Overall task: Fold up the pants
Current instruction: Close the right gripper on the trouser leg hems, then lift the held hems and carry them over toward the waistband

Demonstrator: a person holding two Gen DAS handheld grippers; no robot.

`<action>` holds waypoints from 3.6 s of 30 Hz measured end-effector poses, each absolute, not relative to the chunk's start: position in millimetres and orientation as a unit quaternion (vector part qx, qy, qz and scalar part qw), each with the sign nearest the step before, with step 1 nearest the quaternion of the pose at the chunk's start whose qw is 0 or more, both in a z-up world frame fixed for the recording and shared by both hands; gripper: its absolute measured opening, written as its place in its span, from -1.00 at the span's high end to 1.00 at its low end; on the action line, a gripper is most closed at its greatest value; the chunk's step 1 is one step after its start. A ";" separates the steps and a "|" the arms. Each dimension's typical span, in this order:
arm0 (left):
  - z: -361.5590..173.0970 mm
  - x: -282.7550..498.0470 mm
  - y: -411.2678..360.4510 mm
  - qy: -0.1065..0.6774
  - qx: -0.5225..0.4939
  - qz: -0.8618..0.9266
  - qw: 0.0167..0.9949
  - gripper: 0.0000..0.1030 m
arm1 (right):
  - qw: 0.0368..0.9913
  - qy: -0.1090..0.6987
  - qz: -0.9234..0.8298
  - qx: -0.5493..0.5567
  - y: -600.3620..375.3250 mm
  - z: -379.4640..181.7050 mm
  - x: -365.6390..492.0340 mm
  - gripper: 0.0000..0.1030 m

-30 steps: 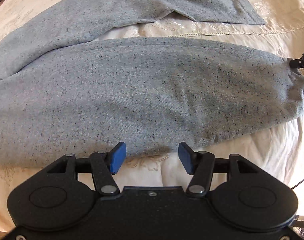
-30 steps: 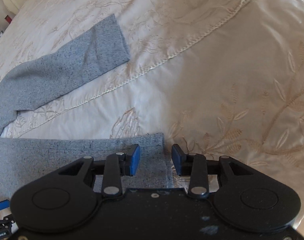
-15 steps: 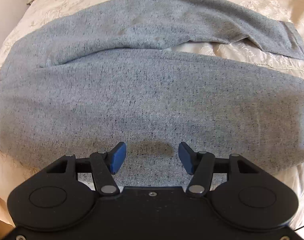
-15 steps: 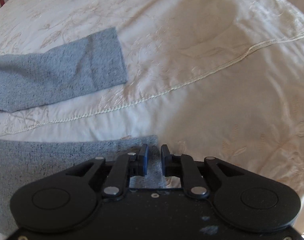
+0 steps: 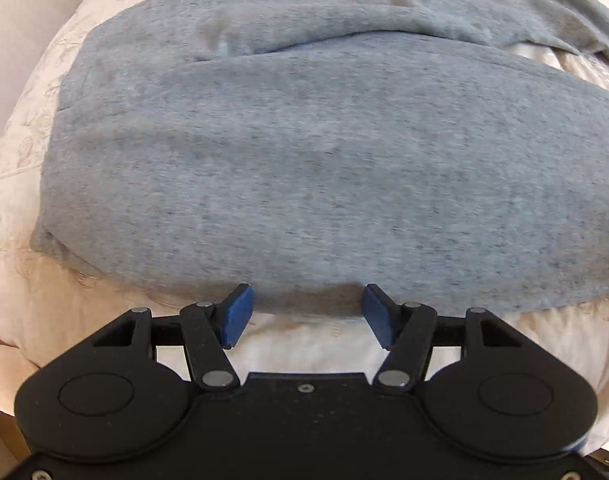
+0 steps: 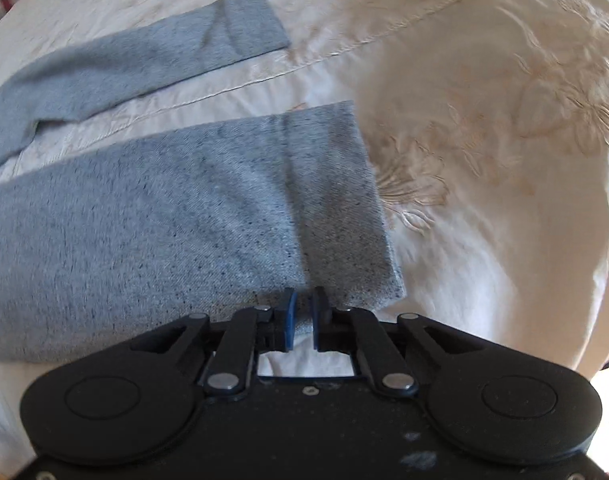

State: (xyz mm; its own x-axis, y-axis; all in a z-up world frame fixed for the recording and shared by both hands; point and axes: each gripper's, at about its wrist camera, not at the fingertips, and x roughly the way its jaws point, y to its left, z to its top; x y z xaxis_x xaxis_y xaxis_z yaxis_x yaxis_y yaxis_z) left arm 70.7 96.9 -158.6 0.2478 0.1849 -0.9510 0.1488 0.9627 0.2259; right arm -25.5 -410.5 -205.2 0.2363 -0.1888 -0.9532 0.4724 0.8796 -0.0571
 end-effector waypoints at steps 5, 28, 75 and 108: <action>-109.2 116.5 121.8 0.585 0.144 0.014 0.798 -0.21 | 0.754 0.589 -0.286 0.044 -413.0 -184.6 -6.5 0.76; -118.6 244.6 13.5 0.579 0.107 -0.073 0.805 -0.21 | 0.809 0.568 -0.014 0.153 -303.3 -170.6 257.1 0.47; -131.0 328.1 74.0 0.580 -0.040 -0.104 0.807 -0.26 | 0.762 0.462 -0.299 0.340 -435.8 -108.4 202.5 0.98; -143.3 386.6 116.0 0.611 -0.053 -0.008 0.790 -0.34 | 0.659 0.454 -0.289 0.526 -378.2 -214.6 208.6 0.32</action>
